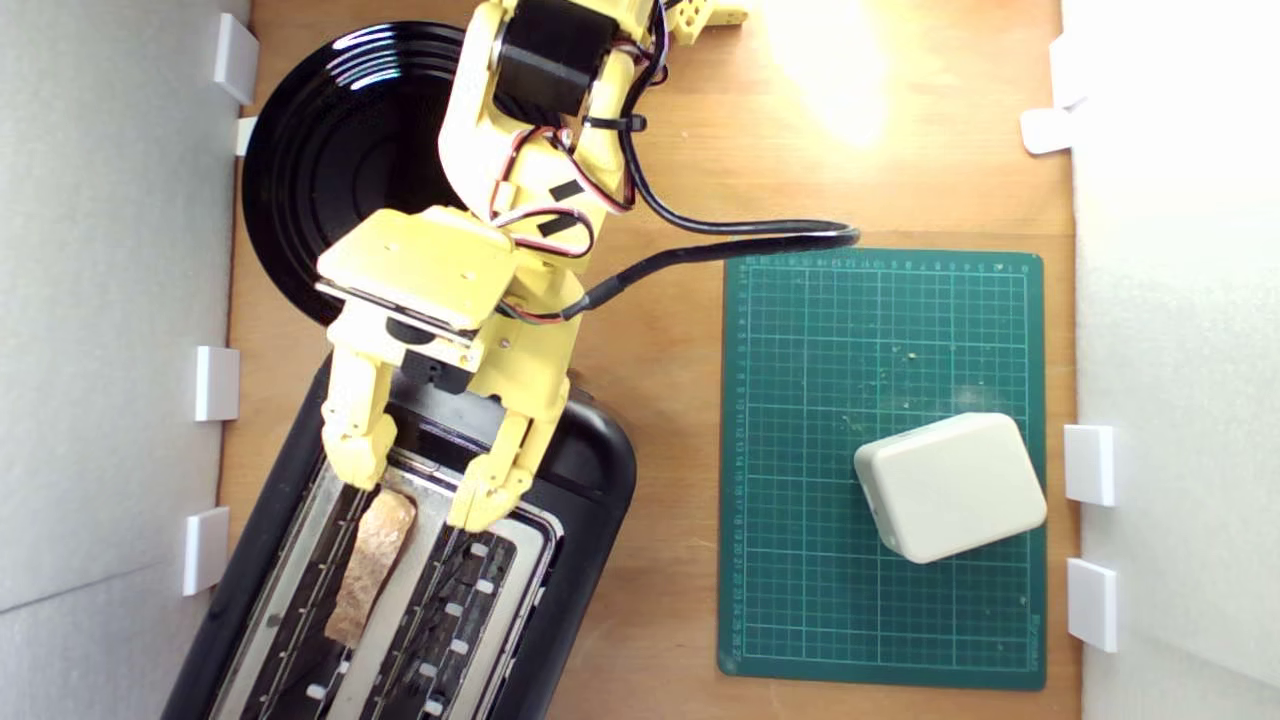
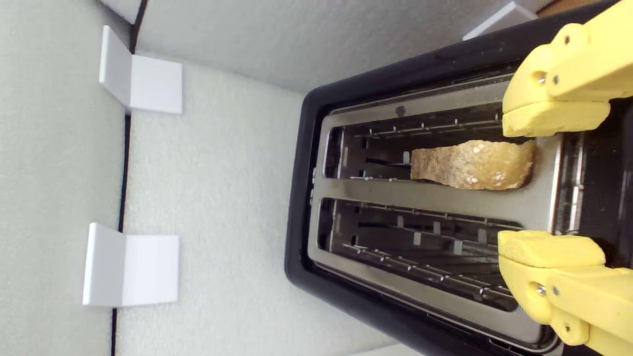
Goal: Pick bread and place in toaster
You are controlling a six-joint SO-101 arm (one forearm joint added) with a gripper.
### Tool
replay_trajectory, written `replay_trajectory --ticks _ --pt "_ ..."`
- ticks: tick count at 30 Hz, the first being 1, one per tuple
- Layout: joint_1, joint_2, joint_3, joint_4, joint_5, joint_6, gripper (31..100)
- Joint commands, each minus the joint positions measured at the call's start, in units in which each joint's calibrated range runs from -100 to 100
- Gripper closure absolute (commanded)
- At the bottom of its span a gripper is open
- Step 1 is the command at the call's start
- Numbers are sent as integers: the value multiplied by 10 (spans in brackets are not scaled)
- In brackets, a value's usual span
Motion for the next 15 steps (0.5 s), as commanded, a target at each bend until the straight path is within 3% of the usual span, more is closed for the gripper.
replay_trajectory --ticks 1,8,10,15 --pt "11 -76 -8 -4 -5 -1 523" --pt "3 -150 -5 -10 -5 -40 528" --pt "0 -170 -1 -34 -5 -50 528" --pt "-44 -205 7 -39 -4 -79 528"
